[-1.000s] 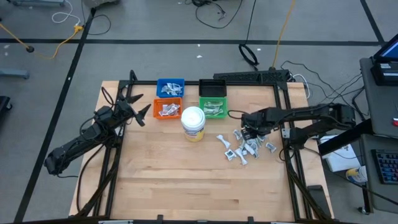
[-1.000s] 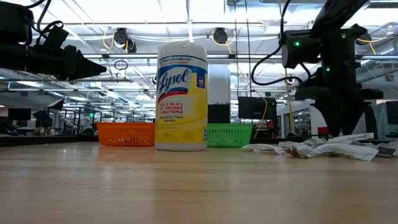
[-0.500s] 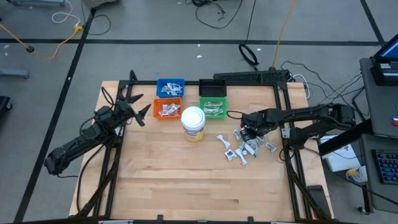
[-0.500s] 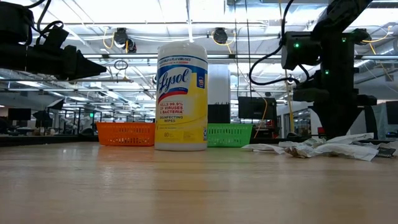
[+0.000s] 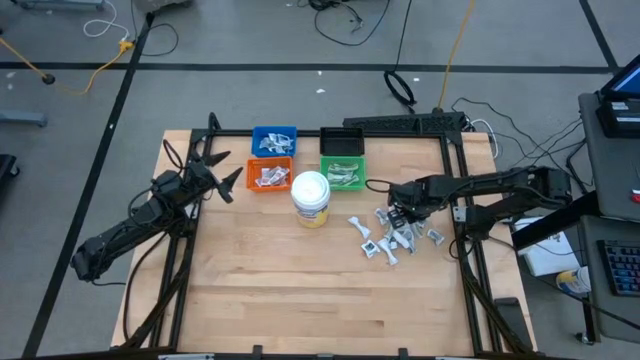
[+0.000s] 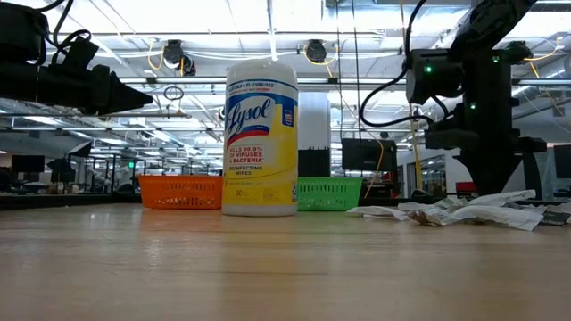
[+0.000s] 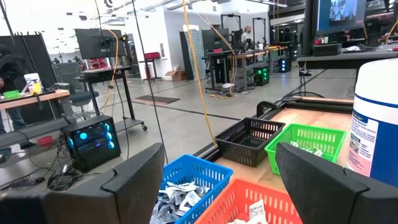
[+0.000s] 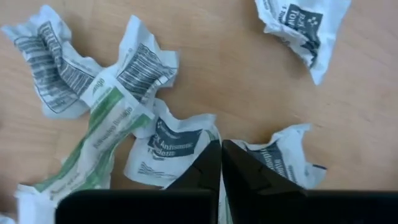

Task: Pick & Place First Aid Supplies
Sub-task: Put the green bandage into the green bin

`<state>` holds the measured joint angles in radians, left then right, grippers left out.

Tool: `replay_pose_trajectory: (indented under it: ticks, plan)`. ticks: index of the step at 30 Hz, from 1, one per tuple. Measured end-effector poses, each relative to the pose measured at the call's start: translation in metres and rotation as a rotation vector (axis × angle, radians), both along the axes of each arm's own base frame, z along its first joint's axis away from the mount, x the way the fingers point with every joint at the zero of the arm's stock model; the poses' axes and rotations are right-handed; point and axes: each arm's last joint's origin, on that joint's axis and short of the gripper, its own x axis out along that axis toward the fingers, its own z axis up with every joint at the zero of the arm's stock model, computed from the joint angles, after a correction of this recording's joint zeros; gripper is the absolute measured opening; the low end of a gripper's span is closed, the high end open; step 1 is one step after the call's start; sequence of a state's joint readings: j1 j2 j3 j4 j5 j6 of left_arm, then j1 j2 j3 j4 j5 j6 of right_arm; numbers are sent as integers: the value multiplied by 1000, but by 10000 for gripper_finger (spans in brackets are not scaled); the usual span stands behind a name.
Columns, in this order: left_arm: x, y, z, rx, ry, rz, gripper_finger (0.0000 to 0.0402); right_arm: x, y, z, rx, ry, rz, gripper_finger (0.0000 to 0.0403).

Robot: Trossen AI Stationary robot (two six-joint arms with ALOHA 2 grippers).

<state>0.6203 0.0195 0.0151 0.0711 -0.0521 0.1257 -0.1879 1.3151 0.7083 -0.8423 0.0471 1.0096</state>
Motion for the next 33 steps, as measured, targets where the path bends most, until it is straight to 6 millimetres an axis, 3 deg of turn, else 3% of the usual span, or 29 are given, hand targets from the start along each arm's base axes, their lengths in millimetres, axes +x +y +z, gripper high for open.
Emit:
replay_pose_trajectory:
  ticks: [7, 12, 21, 33]
  plan:
    - [0, 0, 0, 0, 0, 0, 310, 8, -4, 27, -2, 27, 74, 1]
    - [0, 0, 0, 0, 0, 0, 310, 28, -17, 47, -22, 48, 238, 1]
    - [0, 0, 0, 0, 0, 0, 310, 91, -56, 76, -95, 38, 558, 0]
    - [0, 0, 0, 0, 0, 0, 310, 168, -107, 84, -206, -38, 782, 0]
